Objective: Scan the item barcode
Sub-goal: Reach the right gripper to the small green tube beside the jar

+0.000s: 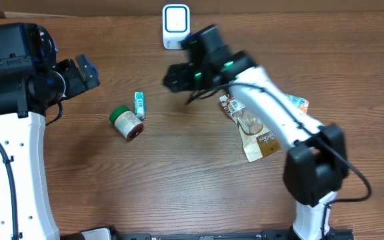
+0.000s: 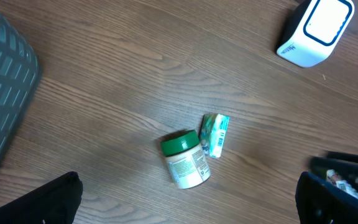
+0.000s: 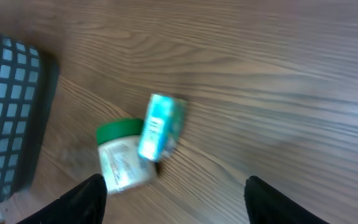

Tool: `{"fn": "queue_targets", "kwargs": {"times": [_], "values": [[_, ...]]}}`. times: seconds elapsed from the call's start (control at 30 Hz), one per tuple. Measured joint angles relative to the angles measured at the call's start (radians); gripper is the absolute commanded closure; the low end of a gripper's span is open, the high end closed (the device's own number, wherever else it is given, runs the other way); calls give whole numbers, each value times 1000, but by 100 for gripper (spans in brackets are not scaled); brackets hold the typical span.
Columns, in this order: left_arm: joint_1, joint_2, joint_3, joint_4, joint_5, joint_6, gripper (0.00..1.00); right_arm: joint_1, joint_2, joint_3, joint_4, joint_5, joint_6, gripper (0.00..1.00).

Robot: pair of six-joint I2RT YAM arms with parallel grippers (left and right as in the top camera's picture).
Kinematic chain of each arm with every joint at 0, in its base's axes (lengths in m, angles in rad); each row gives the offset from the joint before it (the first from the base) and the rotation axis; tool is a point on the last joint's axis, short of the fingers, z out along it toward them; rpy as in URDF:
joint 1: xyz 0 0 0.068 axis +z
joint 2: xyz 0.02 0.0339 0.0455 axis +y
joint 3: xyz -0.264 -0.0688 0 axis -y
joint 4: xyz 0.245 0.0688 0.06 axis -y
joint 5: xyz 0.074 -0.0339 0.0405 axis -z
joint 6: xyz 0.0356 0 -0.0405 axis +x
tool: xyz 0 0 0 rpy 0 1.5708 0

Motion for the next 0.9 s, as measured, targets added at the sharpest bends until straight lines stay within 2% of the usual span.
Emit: {"fn": "queue_targets", "kwargs": {"times": [0.27,0.5,0.6,0.73,0.9], "values": [[0,0,0,0,0,0,0,122,158,-3,182,36,107,28],[0,0,0,0,0,0,1,187,244,-4,283,42,127,29],[0,0,0,0,0,0,0,204,262,-4,304,47,136,37],[0,0,0,0,0,0,0,213,273,-4,276,79,138,54],[0,0,0,0,0,0,0,204,280,-5,232,136,140,64]]}}
